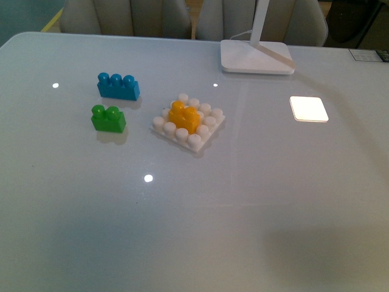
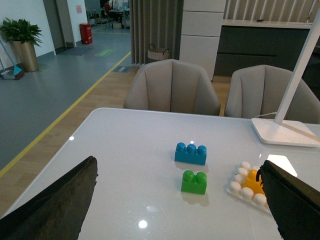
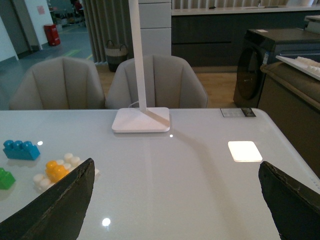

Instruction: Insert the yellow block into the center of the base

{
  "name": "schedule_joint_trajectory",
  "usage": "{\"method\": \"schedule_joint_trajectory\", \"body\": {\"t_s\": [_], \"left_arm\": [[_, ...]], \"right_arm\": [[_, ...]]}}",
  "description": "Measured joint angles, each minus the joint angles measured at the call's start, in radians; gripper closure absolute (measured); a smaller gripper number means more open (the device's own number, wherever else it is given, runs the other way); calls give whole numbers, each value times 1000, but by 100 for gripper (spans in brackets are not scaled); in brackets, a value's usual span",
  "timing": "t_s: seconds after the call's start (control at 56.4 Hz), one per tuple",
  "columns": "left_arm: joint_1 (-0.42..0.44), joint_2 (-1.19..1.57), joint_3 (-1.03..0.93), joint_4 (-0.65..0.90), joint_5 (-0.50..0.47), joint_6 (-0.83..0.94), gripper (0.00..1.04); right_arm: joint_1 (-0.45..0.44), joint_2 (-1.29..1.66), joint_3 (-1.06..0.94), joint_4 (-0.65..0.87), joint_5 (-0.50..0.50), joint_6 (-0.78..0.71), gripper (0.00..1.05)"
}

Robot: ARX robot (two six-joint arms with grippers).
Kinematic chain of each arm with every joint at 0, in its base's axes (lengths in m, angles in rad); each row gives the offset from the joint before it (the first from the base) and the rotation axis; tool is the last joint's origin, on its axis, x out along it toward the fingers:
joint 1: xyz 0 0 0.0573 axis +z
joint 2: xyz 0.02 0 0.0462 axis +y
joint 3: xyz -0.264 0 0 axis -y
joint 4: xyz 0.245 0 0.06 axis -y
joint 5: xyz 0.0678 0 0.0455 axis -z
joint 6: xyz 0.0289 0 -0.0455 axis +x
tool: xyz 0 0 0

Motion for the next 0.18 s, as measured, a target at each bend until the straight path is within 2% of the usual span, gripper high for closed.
{"method": "schedule_joint_trajectory", "body": {"t_s": [0.177], "left_arm": [[0, 0, 0, 0, 0, 0, 7]], "right_arm": [[0, 0, 0, 0, 0, 0, 9]]}}
